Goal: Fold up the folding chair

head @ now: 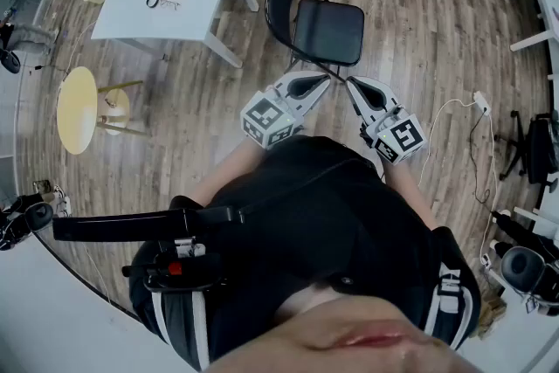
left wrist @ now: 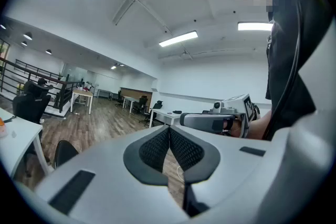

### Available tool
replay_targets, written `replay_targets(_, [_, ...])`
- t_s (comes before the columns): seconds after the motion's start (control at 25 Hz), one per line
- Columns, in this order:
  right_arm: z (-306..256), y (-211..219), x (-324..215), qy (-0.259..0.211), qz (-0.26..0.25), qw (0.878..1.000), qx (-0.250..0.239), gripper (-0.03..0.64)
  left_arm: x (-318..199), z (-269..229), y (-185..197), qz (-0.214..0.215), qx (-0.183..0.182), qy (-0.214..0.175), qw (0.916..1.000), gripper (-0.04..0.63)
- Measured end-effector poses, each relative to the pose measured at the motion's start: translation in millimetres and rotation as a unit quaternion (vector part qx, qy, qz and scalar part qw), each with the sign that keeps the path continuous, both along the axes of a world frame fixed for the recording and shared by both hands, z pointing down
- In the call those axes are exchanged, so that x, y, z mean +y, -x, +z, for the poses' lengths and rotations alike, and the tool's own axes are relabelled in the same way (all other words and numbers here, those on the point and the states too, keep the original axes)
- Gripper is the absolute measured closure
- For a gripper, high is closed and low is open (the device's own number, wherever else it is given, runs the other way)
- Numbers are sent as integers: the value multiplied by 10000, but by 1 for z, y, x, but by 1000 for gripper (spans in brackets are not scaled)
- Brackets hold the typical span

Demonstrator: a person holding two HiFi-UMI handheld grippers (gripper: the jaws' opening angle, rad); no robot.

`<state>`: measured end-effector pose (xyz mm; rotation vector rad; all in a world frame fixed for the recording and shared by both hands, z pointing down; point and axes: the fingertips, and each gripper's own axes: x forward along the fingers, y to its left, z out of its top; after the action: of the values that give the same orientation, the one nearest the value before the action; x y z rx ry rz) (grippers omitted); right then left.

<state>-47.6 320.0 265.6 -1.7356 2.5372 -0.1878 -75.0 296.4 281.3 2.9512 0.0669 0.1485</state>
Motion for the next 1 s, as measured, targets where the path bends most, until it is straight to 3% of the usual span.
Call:
replay_targets(0.76, [1, -10, -1, -86, 125, 9999, -55, 607, -6, 0, -1, -50, 90, 39, 9999, 591])
replay_targets(1.0, [0, 6, -7, -286, -116, 9994, -129, 608, -14, -1, 10, 73, 158, -25, 9998, 591])
